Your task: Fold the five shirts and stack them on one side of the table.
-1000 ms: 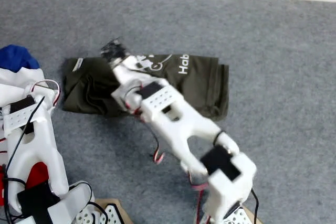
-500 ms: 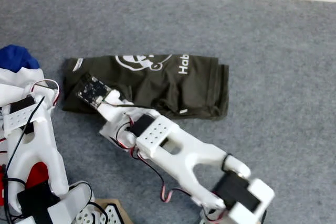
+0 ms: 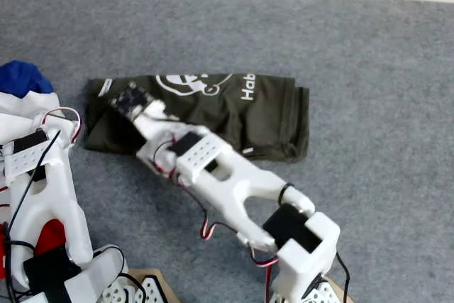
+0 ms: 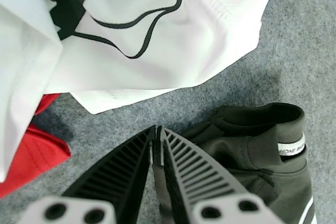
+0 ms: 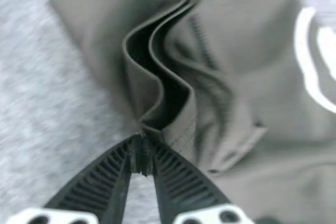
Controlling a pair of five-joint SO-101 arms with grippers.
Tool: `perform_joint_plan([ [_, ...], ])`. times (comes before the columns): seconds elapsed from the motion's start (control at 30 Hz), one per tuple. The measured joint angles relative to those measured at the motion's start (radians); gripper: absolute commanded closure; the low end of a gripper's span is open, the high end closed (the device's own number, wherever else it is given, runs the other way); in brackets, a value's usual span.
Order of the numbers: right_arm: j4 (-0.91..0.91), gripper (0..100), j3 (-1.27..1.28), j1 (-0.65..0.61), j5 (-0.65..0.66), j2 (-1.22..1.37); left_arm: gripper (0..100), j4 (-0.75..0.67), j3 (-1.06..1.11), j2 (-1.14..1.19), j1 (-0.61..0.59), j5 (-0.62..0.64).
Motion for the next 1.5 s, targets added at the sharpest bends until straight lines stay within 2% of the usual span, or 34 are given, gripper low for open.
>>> perform_joint_plan([
  [0.47,-0.054,99.1,-0.012,0.097,0.0,0.058,97,0.0,0.015,-0.002,0.002,0.0],
  [0.7,-0.017,99.1,0.023,0.097,-0.002,-0.11,97,-0.021,0.025,-0.002,0.002,0.0],
  [0.97,-0.051,99.1,0.121,-0.015,-0.002,-0.17,97,-0.028,0.025,-0.002,0.002,0.0],
  [1.23,-0.089,99.1,0.035,-0.037,-0.003,0.049,97,-0.028,0.025,-0.002,0.002,0.0],
  [1.5,-0.089,99.1,-0.057,0.046,-0.003,0.133,97,-0.028,0.025,-0.002,0.002,0.0],
])
